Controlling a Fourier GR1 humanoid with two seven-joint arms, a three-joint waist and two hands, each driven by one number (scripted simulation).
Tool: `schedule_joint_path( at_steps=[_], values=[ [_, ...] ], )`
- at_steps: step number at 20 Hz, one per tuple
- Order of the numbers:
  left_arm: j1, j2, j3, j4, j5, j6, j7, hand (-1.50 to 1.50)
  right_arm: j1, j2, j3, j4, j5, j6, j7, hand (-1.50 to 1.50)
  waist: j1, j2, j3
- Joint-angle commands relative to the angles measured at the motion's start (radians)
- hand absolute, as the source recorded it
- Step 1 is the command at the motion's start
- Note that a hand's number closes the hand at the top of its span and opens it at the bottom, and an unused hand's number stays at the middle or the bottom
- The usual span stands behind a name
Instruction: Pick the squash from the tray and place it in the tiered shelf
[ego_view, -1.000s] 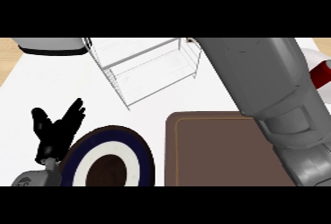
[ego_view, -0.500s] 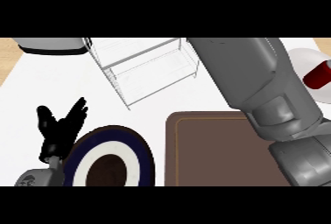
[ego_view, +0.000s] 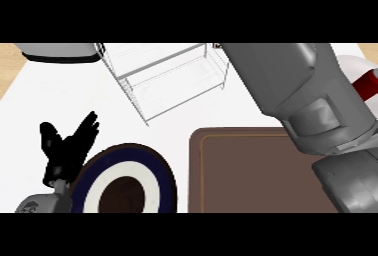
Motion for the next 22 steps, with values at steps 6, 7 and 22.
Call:
schedule_joint_path(
  at_steps=[6, 7, 22],
  values=[
    [-0.024, -0.007, 0.007, 0.073, 0.000, -0.011, 0.011, 0.00, -0.027, 0.023, -0.173, 0.040, -0.124, -0.148, 0.058, -1.50, -0.005, 0.007, -0.006],
    [0.010, -0.036, -0.023, 0.007, -0.017, 0.022, 0.033, 0.00, -0.050, 0.026, -0.196, 0.053, -0.141, -0.164, 0.077, -1.50, 0.009, 0.006, -0.006],
    [0.034, 0.008, 0.037, 0.053, 0.015, -0.040, -0.020, 0.00, -0.044, -0.129, -0.401, 0.036, -0.317, -0.251, 0.079, -1.50, -0.009, 0.004, -0.007]
  ],
)
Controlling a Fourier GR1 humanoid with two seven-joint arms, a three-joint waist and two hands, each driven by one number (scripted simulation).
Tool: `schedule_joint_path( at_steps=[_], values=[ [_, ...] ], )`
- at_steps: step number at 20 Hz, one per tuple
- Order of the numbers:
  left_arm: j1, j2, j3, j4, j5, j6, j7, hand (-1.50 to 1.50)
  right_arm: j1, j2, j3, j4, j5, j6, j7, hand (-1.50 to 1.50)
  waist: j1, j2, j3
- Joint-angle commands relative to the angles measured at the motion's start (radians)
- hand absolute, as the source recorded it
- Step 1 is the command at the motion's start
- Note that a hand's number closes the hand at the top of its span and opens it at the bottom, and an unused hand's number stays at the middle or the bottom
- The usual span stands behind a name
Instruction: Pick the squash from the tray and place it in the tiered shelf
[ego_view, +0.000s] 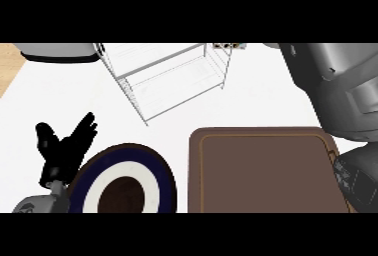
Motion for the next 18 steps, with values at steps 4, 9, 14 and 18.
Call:
schedule_joint_path(
  at_steps=[4, 9, 14, 18],
  values=[
    [0.000, -0.019, -0.012, 0.034, -0.012, 0.006, 0.010, 0.00, 0.011, -0.164, -0.045, 0.028, 0.009, -0.115, 0.015, -1.50, 0.002, 0.010, -0.004],
    [-0.001, -0.001, 0.011, 0.045, 0.005, -0.020, -0.007, 0.00, 0.078, -0.268, -0.100, 0.057, -0.034, -0.084, 0.011, -1.50, -0.001, 0.010, -0.004],
    [-0.001, -0.033, -0.011, 0.074, -0.031, 0.012, -0.018, 0.00, 0.108, -0.374, -0.133, 0.077, -0.083, 0.079, 0.006, -1.50, -0.006, 0.009, -0.003],
    [0.017, -0.028, -0.013, 0.012, -0.026, 0.005, -0.011, 0.00, 0.149, -0.424, -0.156, 0.080, -0.112, 0.141, -0.056, -1.50, 0.003, 0.007, -0.003]
  ],
)
